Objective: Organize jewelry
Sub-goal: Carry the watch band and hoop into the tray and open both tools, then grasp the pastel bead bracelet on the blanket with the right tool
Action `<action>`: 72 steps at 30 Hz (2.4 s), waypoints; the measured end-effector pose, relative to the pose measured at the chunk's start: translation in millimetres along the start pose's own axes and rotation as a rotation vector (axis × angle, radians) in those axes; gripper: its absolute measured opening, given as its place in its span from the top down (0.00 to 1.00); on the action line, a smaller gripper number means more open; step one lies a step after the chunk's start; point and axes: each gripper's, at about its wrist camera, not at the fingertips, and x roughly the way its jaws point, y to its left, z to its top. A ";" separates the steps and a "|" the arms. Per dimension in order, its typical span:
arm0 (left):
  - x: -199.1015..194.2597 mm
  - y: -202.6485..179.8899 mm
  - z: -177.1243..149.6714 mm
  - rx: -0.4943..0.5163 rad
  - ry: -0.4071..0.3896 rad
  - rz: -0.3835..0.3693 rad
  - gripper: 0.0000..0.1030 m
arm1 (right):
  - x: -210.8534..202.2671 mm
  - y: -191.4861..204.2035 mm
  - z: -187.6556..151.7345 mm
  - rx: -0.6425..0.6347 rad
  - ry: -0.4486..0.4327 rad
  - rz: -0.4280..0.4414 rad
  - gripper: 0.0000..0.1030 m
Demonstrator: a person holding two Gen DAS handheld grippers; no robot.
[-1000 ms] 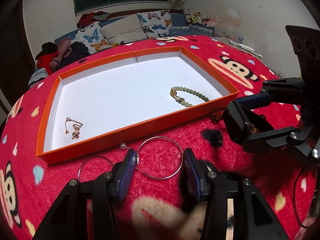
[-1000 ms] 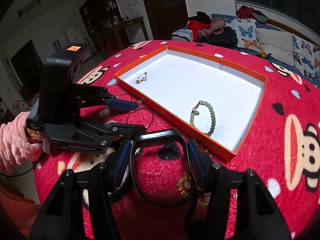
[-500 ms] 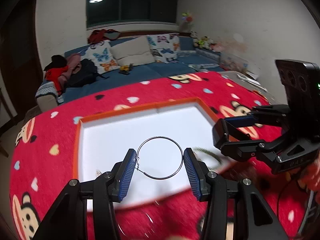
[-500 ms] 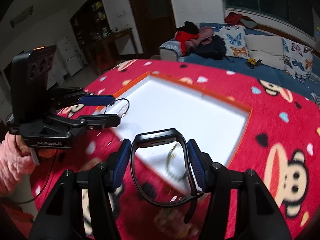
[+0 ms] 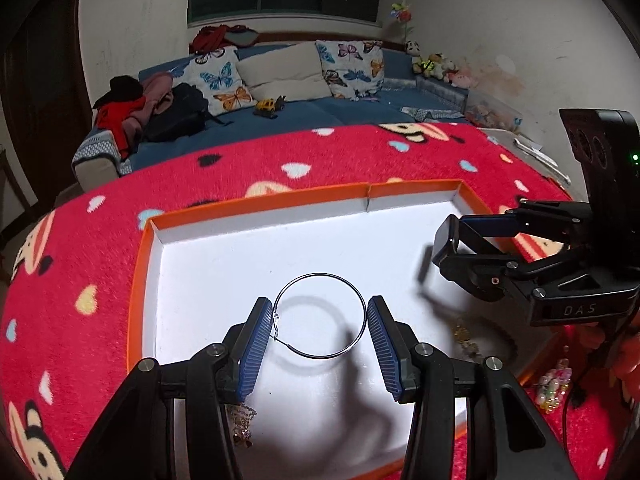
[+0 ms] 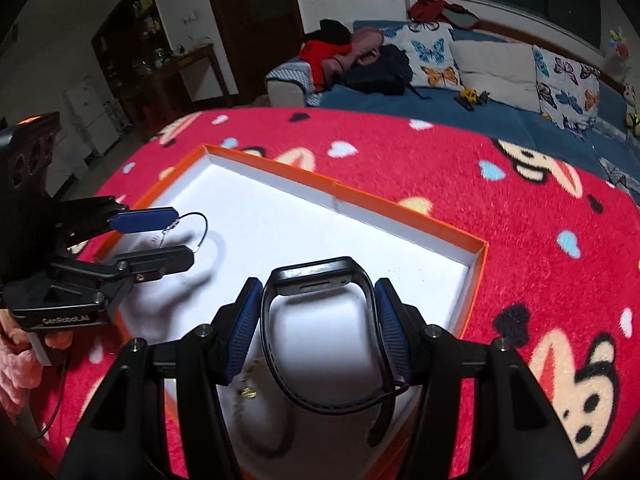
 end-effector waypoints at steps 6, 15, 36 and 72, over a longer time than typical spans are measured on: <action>11.0 -1.7 -2.5 0.014 0.014 0.003 0.50 | 3.0 -1.3 -2.0 0.005 0.006 -0.005 0.43; 21.3 -4.6 -4.3 0.030 0.039 0.023 0.49 | 6.2 -0.7 -5.0 0.003 0.013 -0.015 0.41; 13.7 -7.2 -4.1 0.035 0.039 0.063 0.47 | -13.5 4.9 -1.3 -0.029 -0.011 -0.035 0.33; -141.6 -30.2 -143.6 -0.091 -0.016 0.107 0.47 | -87.9 28.6 -131.8 -0.015 0.017 -0.010 0.68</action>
